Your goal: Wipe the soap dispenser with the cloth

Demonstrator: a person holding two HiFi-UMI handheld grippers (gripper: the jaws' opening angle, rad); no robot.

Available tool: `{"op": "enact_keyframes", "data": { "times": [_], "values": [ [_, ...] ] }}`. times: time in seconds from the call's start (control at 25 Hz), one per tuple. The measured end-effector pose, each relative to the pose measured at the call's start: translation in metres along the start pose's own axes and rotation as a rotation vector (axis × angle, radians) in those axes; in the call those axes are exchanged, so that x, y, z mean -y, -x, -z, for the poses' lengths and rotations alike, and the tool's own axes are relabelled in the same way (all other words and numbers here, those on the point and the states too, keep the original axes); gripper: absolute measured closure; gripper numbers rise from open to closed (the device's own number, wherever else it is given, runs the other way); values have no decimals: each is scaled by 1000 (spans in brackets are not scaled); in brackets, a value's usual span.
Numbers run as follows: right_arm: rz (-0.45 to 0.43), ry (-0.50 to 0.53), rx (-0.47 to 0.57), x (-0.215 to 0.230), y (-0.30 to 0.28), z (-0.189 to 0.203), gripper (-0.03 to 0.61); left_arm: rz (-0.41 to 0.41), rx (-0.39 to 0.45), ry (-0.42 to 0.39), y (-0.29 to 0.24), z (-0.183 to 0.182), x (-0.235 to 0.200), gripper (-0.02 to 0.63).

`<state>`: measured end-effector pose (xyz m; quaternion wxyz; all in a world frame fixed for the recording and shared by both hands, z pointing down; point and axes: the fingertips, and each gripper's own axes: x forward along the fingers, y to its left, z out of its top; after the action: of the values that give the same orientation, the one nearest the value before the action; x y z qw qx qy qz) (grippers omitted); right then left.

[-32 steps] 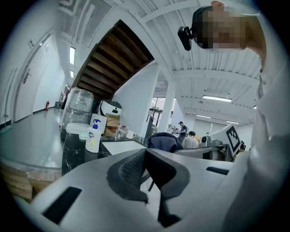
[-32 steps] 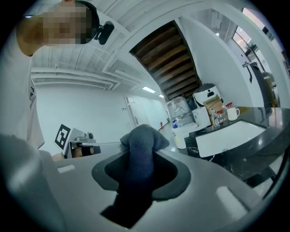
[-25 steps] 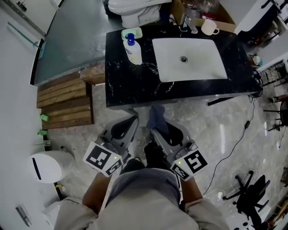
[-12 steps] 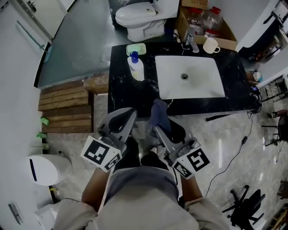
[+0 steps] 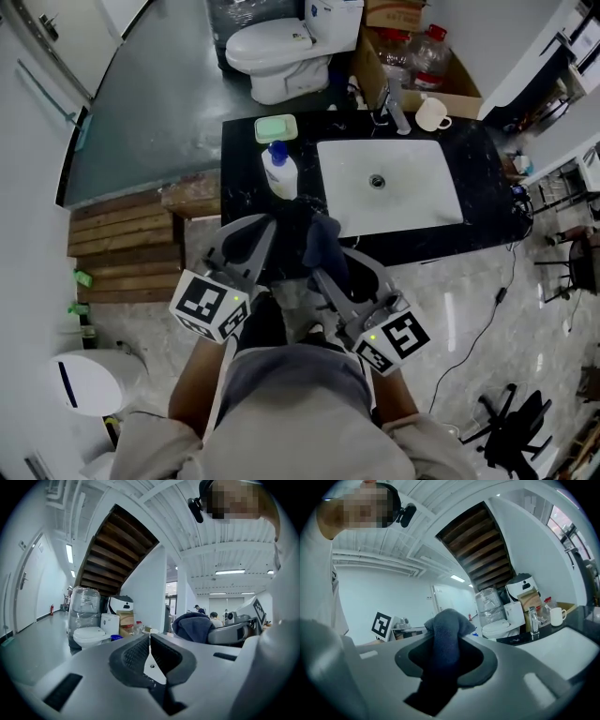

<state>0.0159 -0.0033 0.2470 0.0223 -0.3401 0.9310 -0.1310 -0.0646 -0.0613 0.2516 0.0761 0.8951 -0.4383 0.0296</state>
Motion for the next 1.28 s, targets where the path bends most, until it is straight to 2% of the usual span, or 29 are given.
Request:
{"op": "enact_keyframes", "data": {
  "times": [0.36, 0.72, 0.92, 1.08, 1.28],
  "values": [
    [117, -37, -20, 24, -56, 3, 459, 76, -52, 52, -46, 17, -75, 611],
    [261, -49, -43, 36, -93, 9, 459, 195, -113, 42, -83, 38, -107, 604],
    [341, -56, -37, 43, -98, 13, 458, 235, -145, 30, -97, 48, -119, 547],
    [362, -71, -43, 51, -99, 17, 457, 244, -185, 5, -110, 56, -123, 452],
    [352, -94, -44, 67, -106, 20, 457, 278, -203, -43, -123, 57, -116, 428]
  ]
}}
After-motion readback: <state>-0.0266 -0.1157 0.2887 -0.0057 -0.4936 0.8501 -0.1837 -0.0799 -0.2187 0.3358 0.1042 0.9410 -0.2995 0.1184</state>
